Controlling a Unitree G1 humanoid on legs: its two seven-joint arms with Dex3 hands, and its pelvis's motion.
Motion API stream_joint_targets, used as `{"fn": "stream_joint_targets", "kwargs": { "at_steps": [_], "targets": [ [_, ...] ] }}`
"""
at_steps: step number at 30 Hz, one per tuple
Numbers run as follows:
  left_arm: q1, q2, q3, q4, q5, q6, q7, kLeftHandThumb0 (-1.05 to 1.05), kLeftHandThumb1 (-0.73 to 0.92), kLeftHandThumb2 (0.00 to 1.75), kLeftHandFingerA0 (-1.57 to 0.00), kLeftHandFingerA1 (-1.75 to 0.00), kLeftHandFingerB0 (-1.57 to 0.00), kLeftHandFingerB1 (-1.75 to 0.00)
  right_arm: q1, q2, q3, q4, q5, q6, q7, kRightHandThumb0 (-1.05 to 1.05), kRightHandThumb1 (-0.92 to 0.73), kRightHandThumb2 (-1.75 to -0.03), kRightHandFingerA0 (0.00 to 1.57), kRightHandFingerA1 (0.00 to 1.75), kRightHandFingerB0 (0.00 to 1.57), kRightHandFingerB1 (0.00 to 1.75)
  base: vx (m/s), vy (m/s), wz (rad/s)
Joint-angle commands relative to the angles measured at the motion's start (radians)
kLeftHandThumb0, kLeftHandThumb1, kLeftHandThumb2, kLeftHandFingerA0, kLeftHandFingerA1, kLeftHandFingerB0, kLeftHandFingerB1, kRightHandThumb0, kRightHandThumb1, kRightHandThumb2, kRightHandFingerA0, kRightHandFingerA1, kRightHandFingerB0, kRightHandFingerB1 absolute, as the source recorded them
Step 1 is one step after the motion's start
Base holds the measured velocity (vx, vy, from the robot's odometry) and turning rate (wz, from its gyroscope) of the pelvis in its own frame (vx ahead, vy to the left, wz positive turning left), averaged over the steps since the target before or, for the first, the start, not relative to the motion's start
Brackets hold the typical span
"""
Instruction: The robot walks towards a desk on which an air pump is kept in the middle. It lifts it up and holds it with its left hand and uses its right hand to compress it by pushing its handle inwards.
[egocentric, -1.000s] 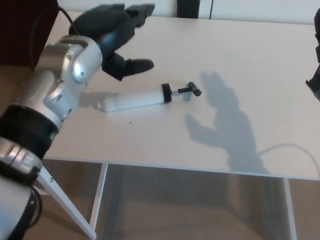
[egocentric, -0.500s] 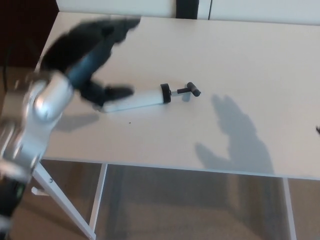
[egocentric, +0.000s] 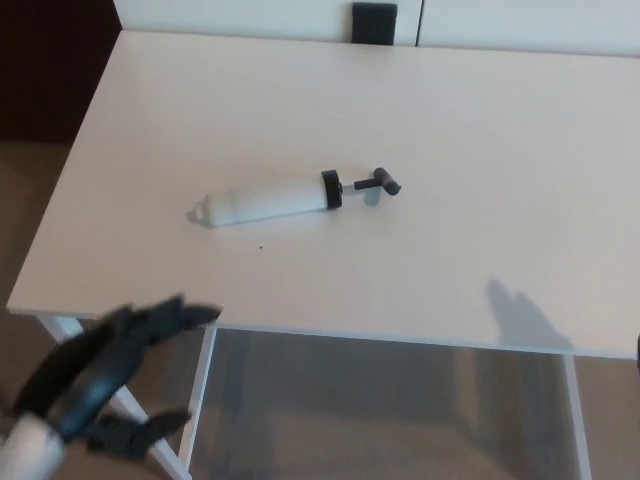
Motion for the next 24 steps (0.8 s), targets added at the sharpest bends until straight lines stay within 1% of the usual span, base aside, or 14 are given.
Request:
{"fn": "stream_joint_targets", "kwargs": {
  "at_steps": [1, 2, 3, 5, 7, 8, 9, 10, 14, 17, 19, 20, 21, 24],
  "targets": [
    [0.992, 0.171, 0.548, -0.381, -1.097, -0.740, -0.650, -0.12, 0.50, 0.95, -0.14, -0.50, -0.27, -0.54, 0.644, -0.074, -0.107, -0.376, 0.250, -0.501, 0.443, -0.22, -0.54, -0.78, 0.02, 0.26, 0.07, 0.19, 0.00, 0.000, 0.00],
    [0.983, 0.132, 0.633, -0.401, -1.173, -0.567, -0.791, -0.29, 0.72, 0.61, -0.37, -0.35, -0.41, -0.34, 0.666, -0.079, -0.109, -0.368, 0.272, -0.512, 0.470, -0.25, -0.59, -0.77, 0.03, 0.19, 0.08, 0.26, 0.00, 0.000, 0.00],
    [0.978, 0.101, 0.691, -0.418, -1.230, -0.437, -0.893, -0.29, 0.72, 0.61, -0.37, -0.35, -0.41, -0.34, 0.682, -0.082, -0.108, -0.363, 0.287, -0.519, 0.487, -0.25, -0.59, -0.77, 0.03, 0.19, 0.08, 0.26, 0.00, 0.000, 0.00],
    [0.972, 0.088, 0.735, -0.422, -1.283, -0.331, -1.000, -0.31, 0.72, 0.62, -0.35, -0.35, -0.49, -0.36, 0.706, -0.088, -0.109, -0.360, 0.306, -0.522, 0.509, -0.18, -0.66, -0.68, 0.04, 0.18, 0.10, 0.24, 0.00, 0.000, 0.00],
    [0.967, 0.094, 0.735, -0.413, -1.298, -0.329, -1.037, -0.31, 0.72, 0.62, -0.35, -0.35, -0.49, -0.36, 0.719, -0.091, -0.109, -0.359, 0.313, -0.520, 0.517, -0.18, -0.66, -0.68, 0.04, 0.18, 0.10, 0.24, 0.00, 0.000, 0.00],
    [0.964, 0.124, 0.730, -0.387, -1.284, -0.355, -1.090, -0.21, 0.74, 0.62, -0.36, -0.35, -0.58, -0.38, 0.748, -0.098, -0.097, -0.345, 0.311, -0.528, 0.538, -0.21, -0.62, -0.76, 0.06, 0.19, 0.09, 0.26, 0.00, 0.000, 0.00],
    [0.963, 0.145, 0.727, -0.370, -1.273, -0.373, -1.126, -0.21, 0.74, 0.62, -0.36, -0.35, -0.58, -0.38, 0.769, -0.103, -0.087, -0.334, 0.308, -0.535, 0.553, -0.21, -0.62, -0.76, 0.06, 0.19, 0.09, 0.26, 0.00, 0.000, 0.00],
    [0.961, 0.185, 0.704, -0.326, -1.229, -0.410, -1.142, -0.19, 0.74, 0.62, -0.46, -0.38, -0.61, -0.40, 0.791, -0.112, -0.070, -0.300, 0.289, -0.548, 0.567, -0.15, -0.70, -0.64, 0.09, 0.23, 0.10, 0.27, 0.00, 0.000, 0.00],
    [0.936, 0.244, 0.665, -0.225, -1.147, -0.399, -1.170, -0.18, 0.75, 0.62, -0.49, -0.39, -0.57, -0.40, 0.827, -0.130, -0.041, -0.233, 0.244, -0.557, 0.581, -0.13, -0.71, -0.62, 0.08, 0.31, 0.14, 0.27, 0.00, 0.000, 0.00],
    [0.909, 0.251, 0.661, -0.192, -1.125, -0.337, -1.164, -0.16, 0.73, 0.61, -0.52, -0.42, -0.60, -0.41, 0.834, -0.142, -0.037, -0.221, 0.216, -0.556, 0.574, -0.09, -0.71, -0.63, 0.08, 0.33, 0.10, 0.27, 0.00, 0.000, 0.00],
    [0.835, 0.250, 0.614, -0.092, -1.051, -0.261, -1.103, -0.17, 0.68, 0.60, -0.50, -0.41, -0.60, -0.39, 0.760, -0.157, -0.026, -0.115, 0.158, -0.518, 0.552, -0.15, -0.69, -0.66, 0.08, 0.31, 0.11, 0.20, 0.00, 0.000, 0.00],
    [0.788, 0.228, 0.570, -0.033, -0.942, -0.259, -0.955, -0.18, 0.64, 0.60, -0.54, -0.39, -0.59, -0.38, 0.705, -0.155, -0.017, -0.037, 0.127, -0.468, 0.527, -0.11, -0.64, -0.75, 0.06, 0.20, 0.10, 0.21, 0.00, 0.000, 0.00],
    [0.757, 0.211, 0.541, 0.005, -0.865, -0.261, -0.851, -0.18, 0.64, 0.60, -0.54, -0.39, -0.59, -0.38, 0.669, -0.153, -0.010, 0.015, 0.108, -0.434, 0.509, -0.11, -0.64, -0.75, 0.06, 0.20, 0.10, 0.21, 0.00, 0.000, 0.00],
    [0.741, 0.199, 0.528, 0.022, -0.822, -0.266, -0.790, -0.18, 0.64, 0.60, -0.54, -0.39, -0.59, -0.38, 0.653, -0.150, -0.007, 0.039, 0.100, -0.415, 0.500, -0.11, -0.64, -0.75, 0.06, 0.20, 0.10, 0.21, 0.00, 0.000, 0.00]
  ]
}}
